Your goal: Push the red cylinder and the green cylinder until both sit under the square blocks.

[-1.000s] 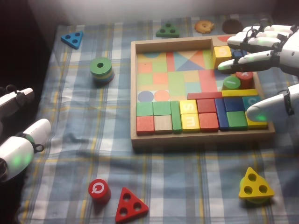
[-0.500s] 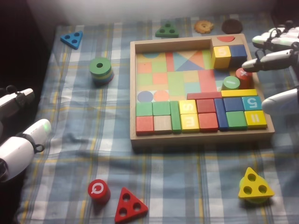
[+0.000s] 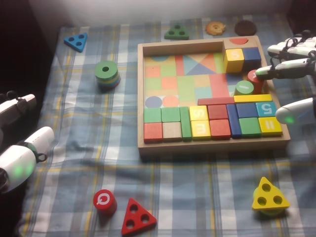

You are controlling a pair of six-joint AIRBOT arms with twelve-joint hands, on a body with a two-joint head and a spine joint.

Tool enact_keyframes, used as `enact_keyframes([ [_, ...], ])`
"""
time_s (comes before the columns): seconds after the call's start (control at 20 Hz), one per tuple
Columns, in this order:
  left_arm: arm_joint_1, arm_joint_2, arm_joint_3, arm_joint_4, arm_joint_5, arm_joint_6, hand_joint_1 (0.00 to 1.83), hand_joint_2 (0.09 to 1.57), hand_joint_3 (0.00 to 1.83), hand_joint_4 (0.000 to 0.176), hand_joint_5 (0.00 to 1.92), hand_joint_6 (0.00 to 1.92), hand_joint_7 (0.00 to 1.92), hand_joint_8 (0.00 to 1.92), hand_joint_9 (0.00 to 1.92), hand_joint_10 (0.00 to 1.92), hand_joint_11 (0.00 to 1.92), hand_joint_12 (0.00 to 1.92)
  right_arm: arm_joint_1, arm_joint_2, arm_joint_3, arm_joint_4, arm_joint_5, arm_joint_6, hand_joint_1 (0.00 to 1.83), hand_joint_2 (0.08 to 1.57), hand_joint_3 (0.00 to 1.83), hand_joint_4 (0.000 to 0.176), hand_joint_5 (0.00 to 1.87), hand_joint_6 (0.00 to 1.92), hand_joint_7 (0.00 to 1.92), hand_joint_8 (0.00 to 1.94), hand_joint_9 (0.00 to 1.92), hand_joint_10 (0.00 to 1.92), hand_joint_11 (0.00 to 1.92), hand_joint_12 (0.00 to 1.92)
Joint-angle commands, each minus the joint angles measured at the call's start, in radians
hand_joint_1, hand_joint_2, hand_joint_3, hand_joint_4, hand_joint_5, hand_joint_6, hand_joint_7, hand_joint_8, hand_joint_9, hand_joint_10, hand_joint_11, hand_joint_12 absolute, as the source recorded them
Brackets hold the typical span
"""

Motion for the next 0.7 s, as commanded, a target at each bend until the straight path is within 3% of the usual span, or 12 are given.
enact_keyframes([
  [0.0,-0.001,-0.002,0.002,0.037,-0.116,-0.007,0.27,1.30,0.00,0.009,0.46,0.00,0.41,0.00,0.39,0.00,0.00,0.26,0.001,0.003,-0.004,0.013,0.071,0.001,0.00,0.89,0.01,0.176,0.31,0.00,0.00,0.00,0.00,0.00,0.00,0.00],
  [0.05,-0.001,-0.002,0.002,0.037,-0.116,-0.007,0.27,1.30,0.00,0.011,0.46,0.00,0.41,0.00,0.39,0.00,0.00,0.26,-0.002,0.011,-0.012,0.013,0.072,0.001,0.00,0.89,0.01,0.176,0.30,0.00,0.00,0.00,0.00,0.00,0.00,0.00],
  [0.1,-0.001,-0.002,0.001,0.037,-0.116,-0.007,0.29,1.30,0.00,0.000,0.48,0.01,0.42,0.01,0.40,0.00,0.00,0.27,-0.003,0.016,-0.019,0.013,0.072,0.001,0.00,0.87,0.00,0.176,0.30,0.00,0.00,0.00,0.00,0.00,0.00,0.00],
  [0.25,-0.001,0.000,0.001,0.037,-0.115,-0.007,0.27,1.30,0.00,0.016,0.45,0.00,0.40,0.00,0.39,0.00,0.00,0.23,-0.010,0.042,-0.043,0.012,0.072,0.001,0.00,0.84,0.00,0.176,0.27,0.00,0.00,0.00,0.00,0.00,0.00,0.00],
  [0.4,-0.001,0.000,0.001,0.037,-0.113,-0.007,0.32,1.29,0.00,0.005,0.46,0.00,0.41,0.00,0.39,0.00,0.00,0.23,-0.011,0.062,-0.060,0.000,0.072,0.001,0.00,0.84,0.00,0.176,0.28,0.00,0.00,0.00,0.00,0.00,0.00,0.00],
  [0.5,-0.001,-0.001,0.002,0.037,-0.109,-0.007,0.28,1.30,0.00,0.014,0.45,0.00,0.40,0.00,0.38,0.00,0.00,0.21,-0.013,0.078,-0.074,-0.001,0.072,0.001,0.00,0.83,0.00,0.176,0.29,0.01,0.00,0.00,0.00,0.00,0.00,0.00],
  [0.55,-0.001,-0.001,0.002,0.037,-0.109,-0.007,0.29,1.29,0.00,0.007,0.46,0.00,0.41,0.00,0.38,0.00,0.00,0.21,-0.013,0.084,-0.079,-0.001,0.072,0.001,0.00,0.83,0.00,0.176,0.29,0.01,0.00,0.00,0.00,0.00,0.00,0.00],
  [0.65,-0.001,-0.001,0.002,0.035,-0.109,-0.007,0.30,1.30,0.00,0.011,0.44,0.00,0.39,0.00,0.37,0.00,0.00,0.17,-0.013,0.090,-0.084,-0.001,0.075,0.001,0.00,0.81,0.00,0.176,0.29,0.00,0.00,0.00,0.00,0.00,0.00,0.00],
])
